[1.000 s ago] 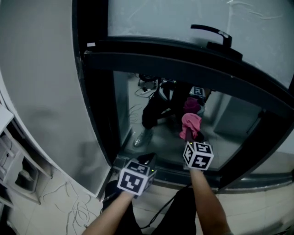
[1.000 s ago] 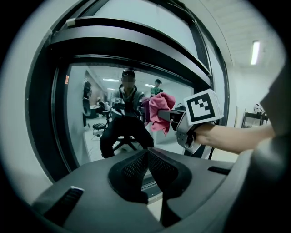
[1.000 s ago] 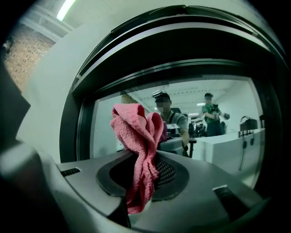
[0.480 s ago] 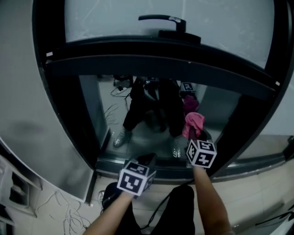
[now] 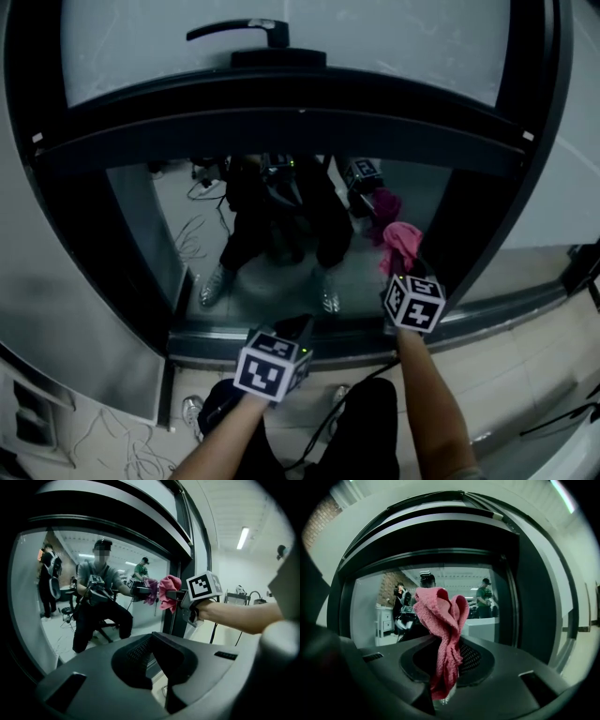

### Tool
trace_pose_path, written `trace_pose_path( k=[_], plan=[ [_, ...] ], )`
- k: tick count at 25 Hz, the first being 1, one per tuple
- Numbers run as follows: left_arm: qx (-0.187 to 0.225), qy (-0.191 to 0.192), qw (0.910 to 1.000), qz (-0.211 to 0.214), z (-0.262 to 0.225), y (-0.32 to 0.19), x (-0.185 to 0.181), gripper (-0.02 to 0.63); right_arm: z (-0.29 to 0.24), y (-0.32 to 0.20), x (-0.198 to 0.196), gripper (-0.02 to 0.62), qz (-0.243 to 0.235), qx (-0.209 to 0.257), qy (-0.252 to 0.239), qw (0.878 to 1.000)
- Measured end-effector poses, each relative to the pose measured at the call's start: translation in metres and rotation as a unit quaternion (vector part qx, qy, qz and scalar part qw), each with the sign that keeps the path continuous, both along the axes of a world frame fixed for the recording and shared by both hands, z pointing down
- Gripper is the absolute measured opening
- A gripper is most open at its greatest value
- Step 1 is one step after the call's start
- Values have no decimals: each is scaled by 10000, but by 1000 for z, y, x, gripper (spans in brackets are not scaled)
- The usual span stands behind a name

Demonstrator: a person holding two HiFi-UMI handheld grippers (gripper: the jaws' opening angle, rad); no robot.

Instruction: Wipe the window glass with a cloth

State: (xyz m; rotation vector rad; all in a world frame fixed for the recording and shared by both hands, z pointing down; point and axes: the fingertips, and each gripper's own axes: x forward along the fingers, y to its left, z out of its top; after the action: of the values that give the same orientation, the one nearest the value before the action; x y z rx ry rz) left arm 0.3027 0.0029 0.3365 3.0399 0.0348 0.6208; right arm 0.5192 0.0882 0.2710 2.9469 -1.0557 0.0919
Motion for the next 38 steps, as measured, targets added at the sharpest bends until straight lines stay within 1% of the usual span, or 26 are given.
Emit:
trace_pose_path(
  k=[6,13,18,23,26,29,31,35,38],
  plan=[
    [-60,-40,9996,265,6,29,23,6,4,47,35,61,420,14,-57,9991],
    [-169,-39,9985,521,12,50,53,6,19,103,76,61,1101,70,-290,9935],
    [-194,-59,9977,645,19,53,71,6,29,116,86,61,1388,16,-343,9897],
    [-168,-38,9971,737,30,52,82,6,46,120,89,61,1746,-241,-375,9836],
    [-172,-109,9973,712,46,44,85,6,61,123,93,61,1948,-414,-410,9791],
    [-202,-143,9976,642,60,34,83,6,81,122,89,61,2005,-589,-553,9764],
    [-190,-122,9980,585,64,30,81,6,89,122,86,61,1948,-592,-604,9772],
    [-200,-8,9987,479,67,22,77,6,90,105,83,61,1480,-437,-391,9873],
    [-219,24,9990,376,71,14,68,6,86,91,75,63,1270,-477,-192,9906]
  ],
)
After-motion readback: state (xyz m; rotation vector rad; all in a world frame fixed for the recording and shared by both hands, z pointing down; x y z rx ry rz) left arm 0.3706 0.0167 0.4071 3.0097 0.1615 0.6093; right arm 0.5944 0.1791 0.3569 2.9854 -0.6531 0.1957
